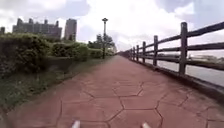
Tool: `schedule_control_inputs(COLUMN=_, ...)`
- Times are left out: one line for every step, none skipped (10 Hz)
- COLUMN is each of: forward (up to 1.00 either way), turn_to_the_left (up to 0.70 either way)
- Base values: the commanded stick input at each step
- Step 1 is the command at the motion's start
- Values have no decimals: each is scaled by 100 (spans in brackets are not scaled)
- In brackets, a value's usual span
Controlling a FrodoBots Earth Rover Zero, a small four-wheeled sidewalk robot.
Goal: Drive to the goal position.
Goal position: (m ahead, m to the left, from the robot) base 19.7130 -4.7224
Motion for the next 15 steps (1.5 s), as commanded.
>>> schedule_control_inputs(forward=85, turn_to_the_left=9)
schedule_control_inputs(forward=85, turn_to_the_left=11)
schedule_control_inputs(forward=85, turn_to_the_left=11)
schedule_control_inputs(forward=85, turn_to_the_left=11)
schedule_control_inputs(forward=85, turn_to_the_left=11)
schedule_control_inputs(forward=85, turn_to_the_left=-8)
schedule_control_inputs(forward=85, turn_to_the_left=-23)
schedule_control_inputs(forward=85, turn_to_the_left=-23)
schedule_control_inputs(forward=85, turn_to_the_left=-23)
schedule_control_inputs(forward=85, turn_to_the_left=-23)
schedule_control_inputs(forward=85, turn_to_the_left=-23)
schedule_control_inputs(forward=85, turn_to_the_left=-23)
schedule_control_inputs(forward=85, turn_to_the_left=-23)
schedule_control_inputs(forward=85, turn_to_the_left=-23)
schedule_control_inputs(forward=85, turn_to_the_left=-23)
